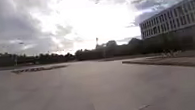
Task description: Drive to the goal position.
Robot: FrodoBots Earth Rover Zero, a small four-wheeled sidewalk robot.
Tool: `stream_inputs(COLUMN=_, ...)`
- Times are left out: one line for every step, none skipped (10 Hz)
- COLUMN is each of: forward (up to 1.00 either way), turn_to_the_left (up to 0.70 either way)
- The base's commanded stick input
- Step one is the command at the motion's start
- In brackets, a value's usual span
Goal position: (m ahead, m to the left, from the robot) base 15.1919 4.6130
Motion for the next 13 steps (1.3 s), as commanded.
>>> stream_inputs(forward=0.7, turn_to_the_left=0.0)
stream_inputs(forward=0.7, turn_to_the_left=0.0)
stream_inputs(forward=0.7, turn_to_the_left=0.0)
stream_inputs(forward=0.7, turn_to_the_left=0.0)
stream_inputs(forward=0.7, turn_to_the_left=0.0)
stream_inputs(forward=0.7, turn_to_the_left=0.0)
stream_inputs(forward=0.7, turn_to_the_left=0.0)
stream_inputs(forward=0.7, turn_to_the_left=0.0)
stream_inputs(forward=0.7, turn_to_the_left=0.0)
stream_inputs(forward=0.7, turn_to_the_left=0.0)
stream_inputs(forward=0.7, turn_to_the_left=0.0)
stream_inputs(forward=0.7, turn_to_the_left=0.0)
stream_inputs(forward=0.7, turn_to_the_left=0.0)
